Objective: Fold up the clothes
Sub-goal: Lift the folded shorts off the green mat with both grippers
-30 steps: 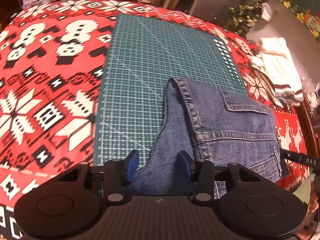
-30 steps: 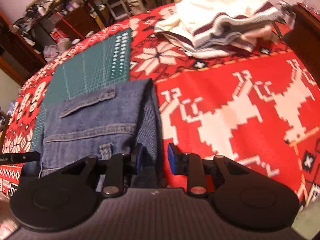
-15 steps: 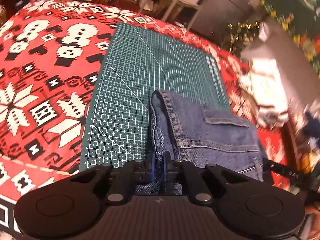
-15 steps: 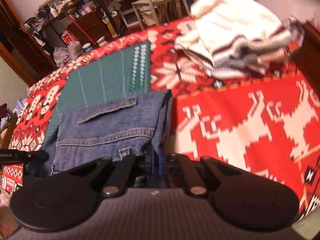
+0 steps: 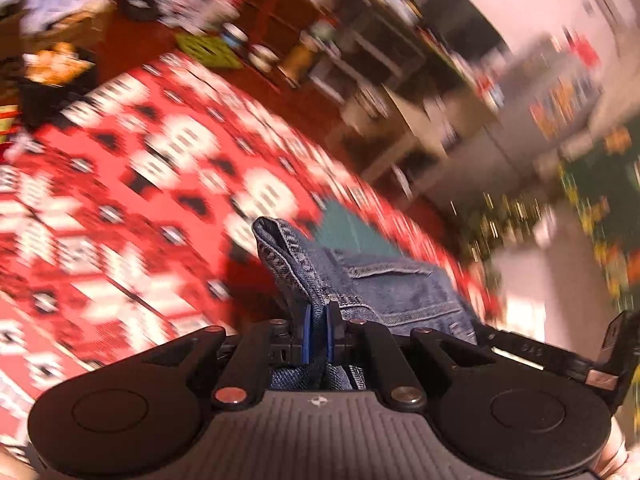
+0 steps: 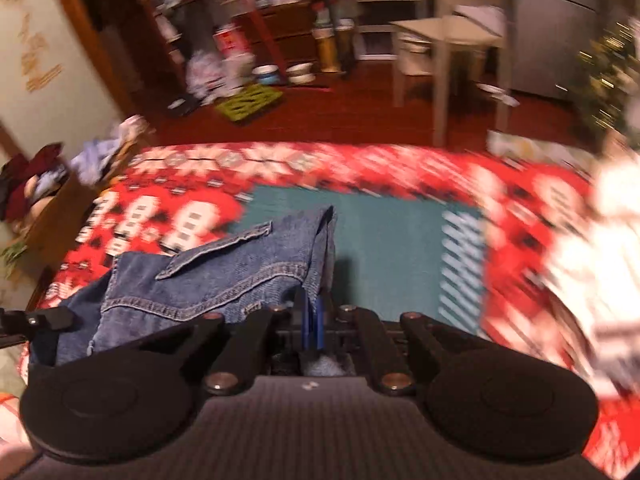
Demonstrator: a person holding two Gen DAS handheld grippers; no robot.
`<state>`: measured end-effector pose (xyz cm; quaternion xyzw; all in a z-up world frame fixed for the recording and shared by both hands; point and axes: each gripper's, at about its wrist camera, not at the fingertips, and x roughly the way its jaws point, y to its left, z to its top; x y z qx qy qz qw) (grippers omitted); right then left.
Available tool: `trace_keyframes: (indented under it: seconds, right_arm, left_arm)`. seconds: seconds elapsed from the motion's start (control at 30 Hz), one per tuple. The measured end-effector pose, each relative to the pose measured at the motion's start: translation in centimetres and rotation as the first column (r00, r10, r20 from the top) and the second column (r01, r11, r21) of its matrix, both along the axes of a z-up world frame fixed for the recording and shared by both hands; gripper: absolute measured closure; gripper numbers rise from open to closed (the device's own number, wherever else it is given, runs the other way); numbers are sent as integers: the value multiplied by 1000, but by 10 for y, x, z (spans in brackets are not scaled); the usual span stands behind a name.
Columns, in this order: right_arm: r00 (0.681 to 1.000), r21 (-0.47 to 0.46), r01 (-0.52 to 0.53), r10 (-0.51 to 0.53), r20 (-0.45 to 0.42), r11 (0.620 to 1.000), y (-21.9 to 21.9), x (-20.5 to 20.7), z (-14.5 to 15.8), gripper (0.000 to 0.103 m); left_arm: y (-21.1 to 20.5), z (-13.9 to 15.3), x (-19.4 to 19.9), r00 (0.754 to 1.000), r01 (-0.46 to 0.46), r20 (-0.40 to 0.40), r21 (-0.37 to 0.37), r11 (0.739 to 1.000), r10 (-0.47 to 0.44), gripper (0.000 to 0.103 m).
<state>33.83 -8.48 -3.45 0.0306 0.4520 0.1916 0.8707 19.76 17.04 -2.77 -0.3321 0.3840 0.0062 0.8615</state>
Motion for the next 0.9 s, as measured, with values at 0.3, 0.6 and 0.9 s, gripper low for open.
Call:
trace_keyframes:
  seconds: [0.3, 0.6, 0.9]
  right_arm:
    - [944, 87, -329, 329, 19, 940, 197, 85, 1, 100]
    - [865, 109, -500, 502, 8, 859, 334, 123, -21, 100]
    - [859, 28, -511, 511, -21, 859, 355, 139, -69, 100]
  left_arm:
    - [98, 2, -44, 923, -384, 22, -7, 923, 384, 96]
    - [125, -4, -50, 840, -541, 43, -10, 841, 541, 96]
    - [137, -57, -55, 829, -559, -93, -100, 823, 552, 96]
